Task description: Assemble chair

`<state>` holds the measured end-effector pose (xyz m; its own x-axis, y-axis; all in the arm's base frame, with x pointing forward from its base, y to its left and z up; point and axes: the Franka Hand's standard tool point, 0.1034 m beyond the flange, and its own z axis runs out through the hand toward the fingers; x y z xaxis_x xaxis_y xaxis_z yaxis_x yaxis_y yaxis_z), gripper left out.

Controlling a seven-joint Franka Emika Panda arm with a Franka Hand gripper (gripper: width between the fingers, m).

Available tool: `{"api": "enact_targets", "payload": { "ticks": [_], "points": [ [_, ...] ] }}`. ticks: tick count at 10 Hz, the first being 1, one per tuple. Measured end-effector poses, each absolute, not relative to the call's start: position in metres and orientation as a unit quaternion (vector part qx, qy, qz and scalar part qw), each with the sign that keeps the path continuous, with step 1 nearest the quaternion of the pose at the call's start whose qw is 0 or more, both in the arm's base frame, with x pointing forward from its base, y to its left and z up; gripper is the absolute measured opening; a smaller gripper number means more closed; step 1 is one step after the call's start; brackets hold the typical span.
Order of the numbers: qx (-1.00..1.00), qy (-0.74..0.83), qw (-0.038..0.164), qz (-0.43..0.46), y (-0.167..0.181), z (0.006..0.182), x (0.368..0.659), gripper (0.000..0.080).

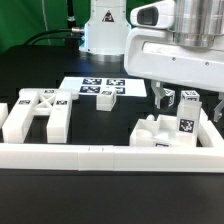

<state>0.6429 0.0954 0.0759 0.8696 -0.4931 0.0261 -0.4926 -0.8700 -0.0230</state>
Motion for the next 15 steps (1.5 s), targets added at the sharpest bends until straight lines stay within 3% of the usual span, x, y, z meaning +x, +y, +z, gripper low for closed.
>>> {"api": "enact_targets", "payload": {
  "ticks": [2,4,6,10,13,15],
  "points": [
    [-0.982,0.189,0.012,-0.025,0.093,0.089,0.639,0.0645],
    [-0.981,0.192,0.018,-0.03,0.088,0.117,0.625,0.0649],
    [-0.981,0.19,0.015,-0.026,0.089,0.107,0.625,0.0649],
    [-0.989,0.142,0.017,-0.045,0.082,0.107,0.619,0.0649],
    [-0.995,0.055,0.011,-0.079,0.026,0.096,0.556,0.0649],
    [-0.995,0.057,0.011,-0.078,0.024,0.091,0.552,0.0649]
  ]
}}
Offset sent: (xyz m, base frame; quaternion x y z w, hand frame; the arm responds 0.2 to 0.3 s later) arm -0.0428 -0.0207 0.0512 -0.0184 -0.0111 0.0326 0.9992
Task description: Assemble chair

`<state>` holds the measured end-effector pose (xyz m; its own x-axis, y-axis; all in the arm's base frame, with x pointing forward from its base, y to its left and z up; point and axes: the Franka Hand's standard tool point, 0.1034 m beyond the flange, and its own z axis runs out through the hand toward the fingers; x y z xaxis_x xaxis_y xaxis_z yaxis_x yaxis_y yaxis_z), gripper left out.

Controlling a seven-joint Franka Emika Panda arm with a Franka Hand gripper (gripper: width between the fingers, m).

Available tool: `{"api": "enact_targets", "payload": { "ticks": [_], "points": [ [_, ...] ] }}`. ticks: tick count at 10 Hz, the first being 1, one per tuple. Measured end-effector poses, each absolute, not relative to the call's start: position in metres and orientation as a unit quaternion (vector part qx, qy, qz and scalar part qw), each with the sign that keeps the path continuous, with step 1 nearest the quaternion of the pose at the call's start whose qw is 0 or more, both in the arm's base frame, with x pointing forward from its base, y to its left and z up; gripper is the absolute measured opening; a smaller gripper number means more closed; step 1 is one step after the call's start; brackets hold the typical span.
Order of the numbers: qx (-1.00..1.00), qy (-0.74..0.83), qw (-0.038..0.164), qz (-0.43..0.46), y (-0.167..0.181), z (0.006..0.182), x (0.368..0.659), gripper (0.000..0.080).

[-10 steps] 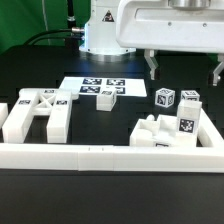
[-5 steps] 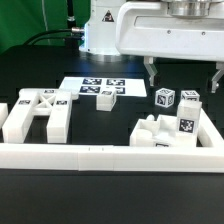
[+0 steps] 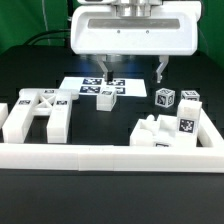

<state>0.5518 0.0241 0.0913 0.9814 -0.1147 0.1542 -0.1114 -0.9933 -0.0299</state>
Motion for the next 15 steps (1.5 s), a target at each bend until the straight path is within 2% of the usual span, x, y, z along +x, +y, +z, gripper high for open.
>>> {"api": "enact_targets", "payload": {
  "ticks": [3,7,10,11,15],
  "points": [
    [-0.995,0.057,0.01,-0.077,0.023,0.089,0.551,0.0649],
    [-0.996,0.034,-0.012,-0.08,-0.039,0.045,0.508,0.0649],
    [-0.998,0.034,-0.004,-0.06,-0.03,0.046,0.511,0.0649],
    [-0.999,0.034,0.011,0.001,-0.024,0.045,0.506,0.0649],
    [-0.983,0.048,0.041,0.17,-0.033,0.04,0.493,0.0649]
  ]
}}
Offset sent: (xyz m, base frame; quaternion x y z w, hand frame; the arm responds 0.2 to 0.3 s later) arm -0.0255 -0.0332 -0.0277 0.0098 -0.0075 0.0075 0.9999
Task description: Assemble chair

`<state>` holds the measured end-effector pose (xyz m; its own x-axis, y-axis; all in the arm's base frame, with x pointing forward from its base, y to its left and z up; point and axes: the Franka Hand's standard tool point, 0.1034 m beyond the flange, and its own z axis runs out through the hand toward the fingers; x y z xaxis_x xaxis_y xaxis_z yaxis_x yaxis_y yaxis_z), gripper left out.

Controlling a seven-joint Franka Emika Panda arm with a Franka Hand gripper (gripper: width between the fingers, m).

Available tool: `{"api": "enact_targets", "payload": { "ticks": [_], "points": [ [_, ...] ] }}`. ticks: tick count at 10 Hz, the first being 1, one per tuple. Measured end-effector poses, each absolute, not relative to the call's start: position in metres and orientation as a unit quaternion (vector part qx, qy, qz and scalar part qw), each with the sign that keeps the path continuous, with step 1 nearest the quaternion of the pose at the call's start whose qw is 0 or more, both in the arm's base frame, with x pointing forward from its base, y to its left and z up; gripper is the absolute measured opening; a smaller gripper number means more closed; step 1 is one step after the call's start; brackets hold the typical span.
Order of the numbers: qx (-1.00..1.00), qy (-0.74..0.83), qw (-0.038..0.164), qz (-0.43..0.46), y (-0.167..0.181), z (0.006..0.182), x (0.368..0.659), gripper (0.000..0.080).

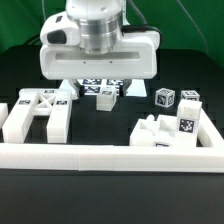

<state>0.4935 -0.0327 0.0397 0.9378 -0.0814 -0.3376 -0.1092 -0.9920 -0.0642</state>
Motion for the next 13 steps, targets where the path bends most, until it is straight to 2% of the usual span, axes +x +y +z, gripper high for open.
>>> {"api": "enact_targets", "payload": {
  "ticks": [4,6,7,8,13],
  "points": [
    [-0.948,0.043,0.062,0.31,-0.026,0.037,0.487,0.0649],
    [-0.909,0.097,0.049,0.401,-0.025,0.031,0.469,0.0649],
    [-0.872,0.107,0.048,0.474,-0.023,0.031,0.458,0.0649],
    [-0.856,0.104,0.048,0.504,-0.024,0.025,0.459,0.0649],
    [-0.859,0.098,0.044,0.501,-0.02,0.01,0.462,0.0649]
  ]
}}
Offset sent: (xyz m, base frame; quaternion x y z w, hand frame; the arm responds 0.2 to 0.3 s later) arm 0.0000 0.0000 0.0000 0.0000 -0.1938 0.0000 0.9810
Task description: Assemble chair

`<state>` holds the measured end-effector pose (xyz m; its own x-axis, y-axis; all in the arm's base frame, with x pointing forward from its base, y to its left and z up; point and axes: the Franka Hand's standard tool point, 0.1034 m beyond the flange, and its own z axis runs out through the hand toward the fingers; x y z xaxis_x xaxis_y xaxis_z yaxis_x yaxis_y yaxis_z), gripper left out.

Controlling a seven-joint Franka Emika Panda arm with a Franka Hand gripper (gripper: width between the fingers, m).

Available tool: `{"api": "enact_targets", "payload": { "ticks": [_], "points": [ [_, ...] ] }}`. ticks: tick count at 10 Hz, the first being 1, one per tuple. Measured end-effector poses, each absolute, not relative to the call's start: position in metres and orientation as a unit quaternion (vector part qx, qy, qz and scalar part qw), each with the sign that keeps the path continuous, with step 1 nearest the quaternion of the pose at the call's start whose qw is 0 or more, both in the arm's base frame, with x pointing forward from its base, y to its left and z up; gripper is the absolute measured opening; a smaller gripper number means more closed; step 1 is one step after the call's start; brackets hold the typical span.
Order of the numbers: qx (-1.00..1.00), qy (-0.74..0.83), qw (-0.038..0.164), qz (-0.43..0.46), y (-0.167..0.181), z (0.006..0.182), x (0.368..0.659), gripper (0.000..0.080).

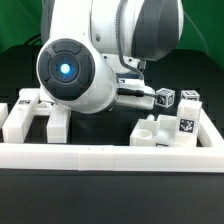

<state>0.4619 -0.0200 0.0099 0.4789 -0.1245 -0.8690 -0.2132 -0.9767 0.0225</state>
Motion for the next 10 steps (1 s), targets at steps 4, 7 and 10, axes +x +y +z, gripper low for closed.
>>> {"api": "enact_targets", "payload": {
  "ticks": [4,7,10],
  "points": [
    [-0.868,0.093,0.041,0.486,-0.015,0.007,0.465,0.0401],
    [-0.868,0.093,0.041,0.485,-0.015,0.007,0.466,0.0285],
    [-0.867,0.085,0.045,0.488,-0.011,0.03,0.483,0.0285]
  ]
}}
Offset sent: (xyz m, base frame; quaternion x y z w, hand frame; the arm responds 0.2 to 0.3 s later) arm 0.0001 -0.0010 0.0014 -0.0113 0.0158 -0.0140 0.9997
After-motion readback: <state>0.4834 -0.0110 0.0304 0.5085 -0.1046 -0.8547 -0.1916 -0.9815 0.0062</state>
